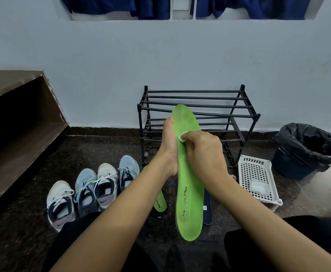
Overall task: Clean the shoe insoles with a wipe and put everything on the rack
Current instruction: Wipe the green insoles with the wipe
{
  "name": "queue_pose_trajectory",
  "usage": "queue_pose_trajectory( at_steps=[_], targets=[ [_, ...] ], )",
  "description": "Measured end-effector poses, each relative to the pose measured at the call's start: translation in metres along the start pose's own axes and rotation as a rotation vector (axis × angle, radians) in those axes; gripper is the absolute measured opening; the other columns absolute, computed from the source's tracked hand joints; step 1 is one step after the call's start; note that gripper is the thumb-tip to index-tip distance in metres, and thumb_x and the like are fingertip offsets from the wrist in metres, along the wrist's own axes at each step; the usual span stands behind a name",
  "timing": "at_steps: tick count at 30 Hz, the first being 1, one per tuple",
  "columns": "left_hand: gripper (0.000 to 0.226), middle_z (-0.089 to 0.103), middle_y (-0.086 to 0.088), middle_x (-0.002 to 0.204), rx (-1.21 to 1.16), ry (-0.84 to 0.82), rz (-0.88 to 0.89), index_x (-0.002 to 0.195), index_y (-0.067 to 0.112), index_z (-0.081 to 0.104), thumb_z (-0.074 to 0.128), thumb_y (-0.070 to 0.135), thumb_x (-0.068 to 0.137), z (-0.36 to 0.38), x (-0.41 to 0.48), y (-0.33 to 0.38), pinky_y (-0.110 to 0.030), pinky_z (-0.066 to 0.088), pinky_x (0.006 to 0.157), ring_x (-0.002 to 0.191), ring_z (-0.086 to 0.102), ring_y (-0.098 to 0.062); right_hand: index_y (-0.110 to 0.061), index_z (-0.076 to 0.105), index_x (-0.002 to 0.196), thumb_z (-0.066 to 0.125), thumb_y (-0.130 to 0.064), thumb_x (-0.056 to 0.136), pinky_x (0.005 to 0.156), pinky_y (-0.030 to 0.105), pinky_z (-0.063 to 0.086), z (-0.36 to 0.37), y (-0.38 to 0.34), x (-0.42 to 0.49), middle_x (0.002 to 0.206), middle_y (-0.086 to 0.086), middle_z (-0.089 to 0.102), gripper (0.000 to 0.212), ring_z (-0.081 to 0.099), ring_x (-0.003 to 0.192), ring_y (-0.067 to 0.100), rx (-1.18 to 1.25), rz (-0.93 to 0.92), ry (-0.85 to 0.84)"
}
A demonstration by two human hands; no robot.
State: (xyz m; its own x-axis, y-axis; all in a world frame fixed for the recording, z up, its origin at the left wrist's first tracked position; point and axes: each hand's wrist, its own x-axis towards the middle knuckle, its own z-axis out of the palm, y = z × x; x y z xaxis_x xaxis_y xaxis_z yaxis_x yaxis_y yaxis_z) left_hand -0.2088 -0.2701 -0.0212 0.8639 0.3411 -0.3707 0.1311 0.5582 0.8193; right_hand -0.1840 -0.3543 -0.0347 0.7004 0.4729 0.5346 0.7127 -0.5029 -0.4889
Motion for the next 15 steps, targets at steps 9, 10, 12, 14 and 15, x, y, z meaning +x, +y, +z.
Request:
queue_pose_trajectory(
  at_steps=[9, 10, 12, 14, 15],
  targets=[
    [0.066, 0.065, -0.009, 0.078, -0.042, 0.052, 0.032, 0.079, 0.012, 0.065, 0.029, 0.066, 0.091, -0.004, 0.002, 0.002, -0.032, 0.046, 0.067, 0.072, 0.06, -0.025, -0.01, 0.074, 0.094, 0.056, 0.005, 0.08, 0.081, 0.039, 0.05, 0.001, -0.004, -0.007, 0.09, 0.01, 0.072, 0.027, 0.064, 0.088, 0.032, 0.024, -0.037, -0.039],
    [0.065, 0.063, -0.007, 0.071, -0.024, 0.044, 0.024, 0.075, 0.013, 0.064, 0.029, 0.065, 0.092, -0.003, 0.002, 0.0, -0.03, 0.045, 0.064, 0.066, 0.059, -0.022, -0.009, 0.074, 0.095, 0.056, 0.005, 0.08, 0.081, 0.038, 0.05, 0.0, -0.003, -0.005, 0.092, 0.011, 0.072, 0.027, 0.063, 0.089, 0.032, 0.008, -0.038, -0.038],
    [0.066, 0.064, -0.006, 0.066, 0.007, 0.004, -0.004, 0.073, 0.014, 0.065, 0.027, 0.064, 0.093, 0.0, 0.0, -0.007, -0.028, 0.045, 0.06, 0.061, 0.06, -0.021, -0.009, 0.073, 0.096, 0.055, 0.006, 0.081, 0.082, 0.038, 0.049, -0.003, 0.001, 0.001, 0.093, 0.011, 0.071, 0.028, 0.062, 0.09, 0.033, -0.01, -0.027, -0.024],
    [0.067, 0.066, -0.006, 0.064, 0.021, -0.026, -0.026, 0.073, 0.014, 0.067, 0.027, 0.064, 0.093, 0.003, -0.003, -0.01, -0.027, 0.047, 0.06, 0.06, 0.062, -0.022, -0.009, 0.073, 0.097, 0.054, 0.005, 0.081, 0.081, 0.04, 0.05, -0.004, 0.003, 0.004, 0.093, 0.011, 0.071, 0.028, 0.062, 0.09, 0.033, -0.009, -0.004, -0.005],
    [0.067, 0.066, -0.006, 0.063, 0.019, -0.033, -0.03, 0.071, 0.014, 0.067, 0.027, 0.063, 0.093, 0.003, -0.004, -0.01, -0.027, 0.047, 0.06, 0.059, 0.062, -0.022, -0.009, 0.073, 0.097, 0.053, 0.005, 0.082, 0.081, 0.041, 0.05, -0.004, 0.004, 0.004, 0.093, 0.011, 0.071, 0.028, 0.062, 0.09, 0.033, -0.005, 0.001, 0.001]
  ],
)
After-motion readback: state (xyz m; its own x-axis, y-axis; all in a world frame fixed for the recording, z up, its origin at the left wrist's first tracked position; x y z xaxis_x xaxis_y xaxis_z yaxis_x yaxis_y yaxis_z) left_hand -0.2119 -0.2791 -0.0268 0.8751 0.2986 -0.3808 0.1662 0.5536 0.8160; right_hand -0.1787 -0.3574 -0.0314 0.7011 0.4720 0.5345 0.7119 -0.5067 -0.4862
